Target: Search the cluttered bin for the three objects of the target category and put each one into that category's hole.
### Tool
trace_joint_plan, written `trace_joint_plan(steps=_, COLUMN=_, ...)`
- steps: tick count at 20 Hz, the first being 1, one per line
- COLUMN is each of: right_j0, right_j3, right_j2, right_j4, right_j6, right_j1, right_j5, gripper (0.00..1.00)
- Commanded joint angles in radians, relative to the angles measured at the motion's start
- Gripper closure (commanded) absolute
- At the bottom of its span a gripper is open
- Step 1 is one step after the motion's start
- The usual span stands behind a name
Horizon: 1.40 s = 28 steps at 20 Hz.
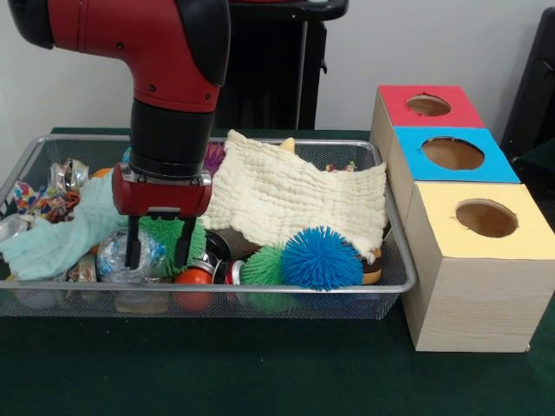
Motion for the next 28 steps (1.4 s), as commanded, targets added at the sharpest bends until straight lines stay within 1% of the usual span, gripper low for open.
trace_joint_plan(steps=1, right_j0=-0.048, right_j3=0.002, right_j2=0.006, right_j4=-0.097, right_j6=-0.257, right_j1=0.039, right_j5=0.187, gripper=0.0)
trace_joint_plan(steps=8, right_j0=-0.062, right_j3=-0.008, right_j2=0.016, right_j4=-0.107, right_j6=-0.283, right_j1=0.041, right_j5=0.197, gripper=0.0)
trace_joint_plan(steps=17, right_j0=-0.066, right_j3=-0.011, right_j2=0.026, right_j4=-0.127, right_j6=-0.279, right_j1=0.043, right_j5=0.213, gripper=0.0)
trace_joint_plan(steps=25, right_j0=-0.075, right_j3=0.002, right_j2=0.033, right_j4=-0.106, right_j6=-0.263, right_j1=0.05, right_j5=0.231, gripper=0.0)
trace_joint_plan(steps=28, right_j0=-0.096, right_j3=0.015, right_j2=0.05, right_j4=-0.086, right_j6=-0.237, right_j1=0.064, right_j5=0.212, gripper=0.0)
